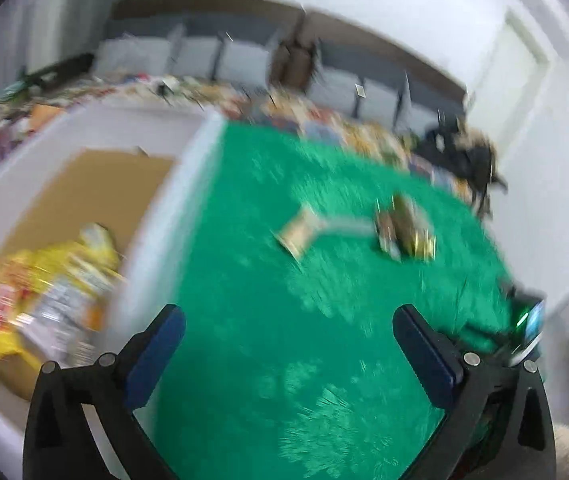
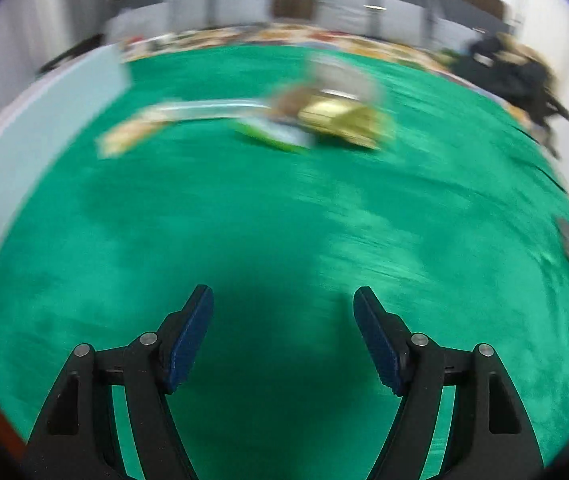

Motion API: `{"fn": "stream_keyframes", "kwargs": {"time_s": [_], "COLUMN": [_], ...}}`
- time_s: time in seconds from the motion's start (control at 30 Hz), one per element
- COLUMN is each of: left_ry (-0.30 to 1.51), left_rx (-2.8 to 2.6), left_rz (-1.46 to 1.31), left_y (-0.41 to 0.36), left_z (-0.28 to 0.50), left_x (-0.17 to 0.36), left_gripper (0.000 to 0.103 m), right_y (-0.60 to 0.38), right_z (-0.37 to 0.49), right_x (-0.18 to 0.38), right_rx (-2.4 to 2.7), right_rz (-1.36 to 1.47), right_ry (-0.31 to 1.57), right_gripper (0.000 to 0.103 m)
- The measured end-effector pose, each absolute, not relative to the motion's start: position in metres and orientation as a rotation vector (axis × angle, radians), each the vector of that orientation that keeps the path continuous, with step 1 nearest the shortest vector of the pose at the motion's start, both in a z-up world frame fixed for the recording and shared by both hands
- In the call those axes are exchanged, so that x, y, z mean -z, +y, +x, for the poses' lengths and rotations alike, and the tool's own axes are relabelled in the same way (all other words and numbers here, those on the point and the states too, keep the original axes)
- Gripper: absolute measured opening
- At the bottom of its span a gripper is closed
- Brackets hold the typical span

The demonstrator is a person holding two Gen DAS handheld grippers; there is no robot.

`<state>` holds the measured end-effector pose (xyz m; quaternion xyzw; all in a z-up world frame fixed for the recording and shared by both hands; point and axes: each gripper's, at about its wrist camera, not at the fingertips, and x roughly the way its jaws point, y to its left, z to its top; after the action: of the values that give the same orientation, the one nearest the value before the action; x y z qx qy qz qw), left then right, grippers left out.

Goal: Organize snacks
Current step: 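Withdraw both grippers from the box back to the snack pile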

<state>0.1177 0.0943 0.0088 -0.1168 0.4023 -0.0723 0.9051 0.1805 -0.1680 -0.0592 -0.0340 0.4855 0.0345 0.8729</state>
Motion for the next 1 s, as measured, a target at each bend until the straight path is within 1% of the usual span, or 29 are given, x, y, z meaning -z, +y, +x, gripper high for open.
{"fn": "stream_keyframes", "kwargs": {"time_s": [0.1,0.17,0.37,0.47,0.63,1.0], "left_ry": [0.928,0.957,0.964,0.961,0.948,0.94], "left_rx": [0.18,0.188,0.2,0.198,0.189,0.195], "left_rz": [-0.179,-0.138,-0.086,-0.048,0.049,0.031], "left_y": [0.052,0.032,-0.008,-0.021,-0.036,-0.034], "left_z": [0.147,0.16,0.193,0.204,0.207,0.208], "left_x": [0.035,0.052,0.086,0.096,0.106,0.107], "left_gripper": [0.103,0.103,0.103,0.103,0.103,0.103], "right_y": [-0.209,-0.225,-0.24,-0.236,-0.237,-0.235], "right_z": [0.182,0.184,0.186,0.193,0.191,0.192], "right_x": [0.064,0.063,0.06,0.065,0.069,0.069], "right_rx": [0.012,0.031,0.047,0.048,0.047,0.042], "right_rz": [-0.028,0.002,0.038,0.009,0.016,0.014], "right_ry": [0.998,0.985,0.968,0.978,0.98,0.983], "right_gripper": [0.076,0.076,0.078,0.082,0.084,0.088]}}
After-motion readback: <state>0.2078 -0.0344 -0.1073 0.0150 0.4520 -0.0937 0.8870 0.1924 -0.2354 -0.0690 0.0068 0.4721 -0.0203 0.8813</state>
